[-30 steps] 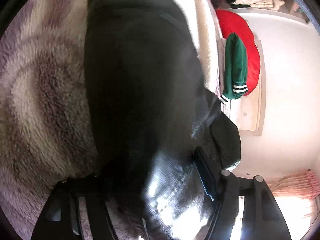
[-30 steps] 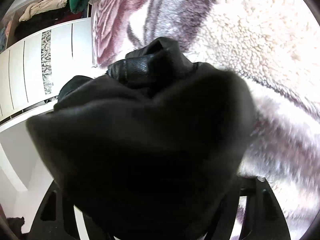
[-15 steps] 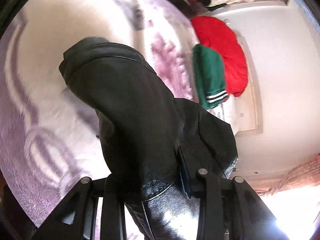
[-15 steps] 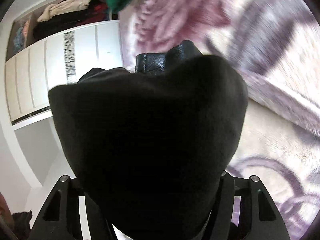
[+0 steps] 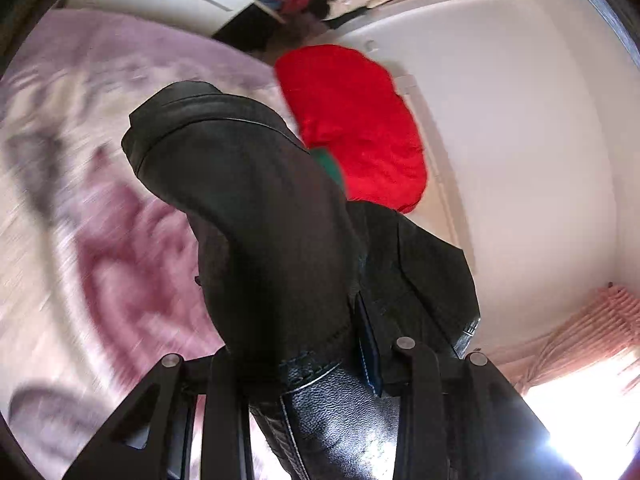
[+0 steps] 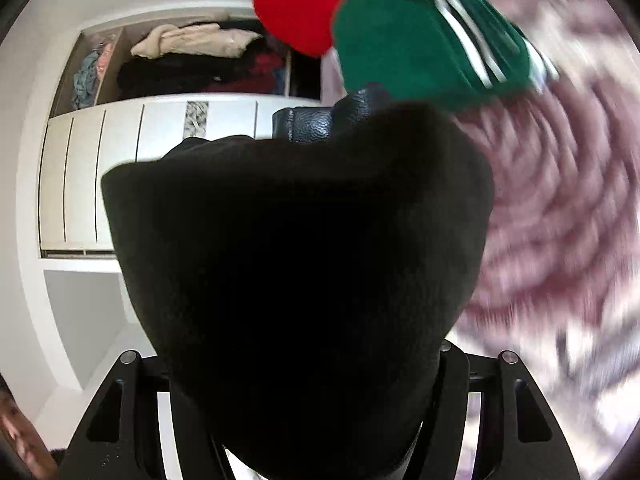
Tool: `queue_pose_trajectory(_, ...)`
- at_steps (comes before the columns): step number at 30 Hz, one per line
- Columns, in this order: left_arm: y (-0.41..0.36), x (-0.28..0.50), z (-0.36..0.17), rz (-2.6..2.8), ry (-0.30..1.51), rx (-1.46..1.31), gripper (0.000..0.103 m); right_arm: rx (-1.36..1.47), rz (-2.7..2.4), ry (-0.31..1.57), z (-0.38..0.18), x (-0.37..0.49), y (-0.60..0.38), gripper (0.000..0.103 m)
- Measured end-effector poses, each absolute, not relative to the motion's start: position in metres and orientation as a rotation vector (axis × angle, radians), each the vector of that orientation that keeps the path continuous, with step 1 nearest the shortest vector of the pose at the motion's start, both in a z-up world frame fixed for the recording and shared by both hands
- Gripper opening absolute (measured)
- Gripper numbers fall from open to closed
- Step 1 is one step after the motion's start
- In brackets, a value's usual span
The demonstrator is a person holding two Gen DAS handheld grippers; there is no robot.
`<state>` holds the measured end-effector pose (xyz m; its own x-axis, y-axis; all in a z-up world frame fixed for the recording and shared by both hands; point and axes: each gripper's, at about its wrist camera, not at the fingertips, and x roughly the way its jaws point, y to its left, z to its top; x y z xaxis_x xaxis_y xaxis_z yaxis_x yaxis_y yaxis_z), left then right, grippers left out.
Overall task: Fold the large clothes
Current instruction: 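Carry the folded jacket with both tools and lay it on the green garment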
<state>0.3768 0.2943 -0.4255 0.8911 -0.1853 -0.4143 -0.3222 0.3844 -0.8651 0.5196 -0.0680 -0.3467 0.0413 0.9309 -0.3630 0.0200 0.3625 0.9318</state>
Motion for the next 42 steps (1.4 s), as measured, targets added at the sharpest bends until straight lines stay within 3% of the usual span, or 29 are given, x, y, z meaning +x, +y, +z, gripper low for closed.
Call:
queue_pose_trajectory(8, 0.33, 0.543, -0.457, 0.085, 0.417, -1.216, 0.029, 0.882, 0.876, 1.266, -0.336, 0.711, -0.042, 0.065)
queue_pose_trajectory(14, 0.335, 0.625, -0.511, 0.122, 0.382, -1.19, 0.029, 0.81, 0.931, 1.27, -0.387, 0.848, -0.019, 0.065)
queue_pose_trajectory(18, 0.334, 0.661, -0.552, 0.104, 0.471, -1.128, 0.029, 0.752, 0.897, 1.315, -0.436, 0.906, -0.012, 0.067)
queue_pose_trajectory(21, 0.336, 0.665, -0.568, 0.045, 0.534, -1.108, 0.03, 0.724, 0.839, 1.387, -0.463, 0.922, -0.011, 0.08)
queue_pose_trajectory(27, 0.339, 0.652, -0.547, 0.027, 0.694, -1.058, 0.032, 0.679, 0.769, 1.496, -0.456, 0.924, -0.001, 0.091)
queue_pose_trajectory(30, 0.338, 0.643, -0.528, 0.027, 0.738, -1.028, 0.041, 0.598, 0.685, 1.515, -0.438, 0.908, -0.004, 0.1)
queue_pose_trajectory(34, 0.334, 0.636, -0.515, 0.024, 0.783, -0.961, 0.094, 0.461, 0.552, 1.454, -0.412, 0.881, -0.016, 0.101)
queue_pose_trajectory(42, 0.328, 0.617, -0.505, 0.082, 0.819, -0.87, 0.096, 0.653, 0.461, 1.31, -0.397, 0.807, -0.064, 0.102)
